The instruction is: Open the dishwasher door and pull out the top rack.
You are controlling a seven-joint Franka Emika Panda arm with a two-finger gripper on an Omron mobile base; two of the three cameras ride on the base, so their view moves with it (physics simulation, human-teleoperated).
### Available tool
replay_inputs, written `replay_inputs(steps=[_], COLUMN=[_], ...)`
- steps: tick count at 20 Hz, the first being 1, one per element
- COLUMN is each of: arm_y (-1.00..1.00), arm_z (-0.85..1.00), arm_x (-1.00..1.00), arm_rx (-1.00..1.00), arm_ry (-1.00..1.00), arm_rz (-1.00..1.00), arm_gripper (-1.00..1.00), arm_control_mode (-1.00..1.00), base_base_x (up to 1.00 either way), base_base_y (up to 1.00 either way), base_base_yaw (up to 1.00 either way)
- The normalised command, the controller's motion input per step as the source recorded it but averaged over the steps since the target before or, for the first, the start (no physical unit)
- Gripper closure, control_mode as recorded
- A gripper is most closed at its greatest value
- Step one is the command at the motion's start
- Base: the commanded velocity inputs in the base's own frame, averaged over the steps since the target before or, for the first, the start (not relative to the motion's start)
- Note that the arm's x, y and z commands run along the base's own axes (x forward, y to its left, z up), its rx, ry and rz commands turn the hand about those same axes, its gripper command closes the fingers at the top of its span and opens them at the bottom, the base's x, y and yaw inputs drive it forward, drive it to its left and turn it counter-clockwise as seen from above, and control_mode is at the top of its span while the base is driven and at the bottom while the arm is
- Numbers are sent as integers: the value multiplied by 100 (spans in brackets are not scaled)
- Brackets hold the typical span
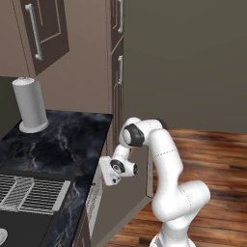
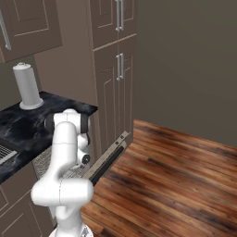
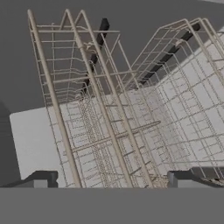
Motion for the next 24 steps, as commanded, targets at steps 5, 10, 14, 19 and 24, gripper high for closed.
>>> replay_inputs(steps=[5, 10, 14, 19, 24], arm_y=[31, 28, 22, 16, 11], arm_z=[0, 0, -8, -17, -28], arm_x=[20, 21, 23, 25, 25], arm_rx=[0, 0, 0, 0, 0], arm_ry=[-3, -1, 0, 0, 0], arm_rz=[0, 0, 0, 0, 0], arm_gripper=[-100, -100, -100, -100, -100], arm_control_mode=[-100, -100, -100, -100, -100], base_base_x=[0, 0, 0, 0, 0], base_base_y=[0, 0, 0, 0, 0], base_base_yaw=[0, 0, 0, 0, 0])
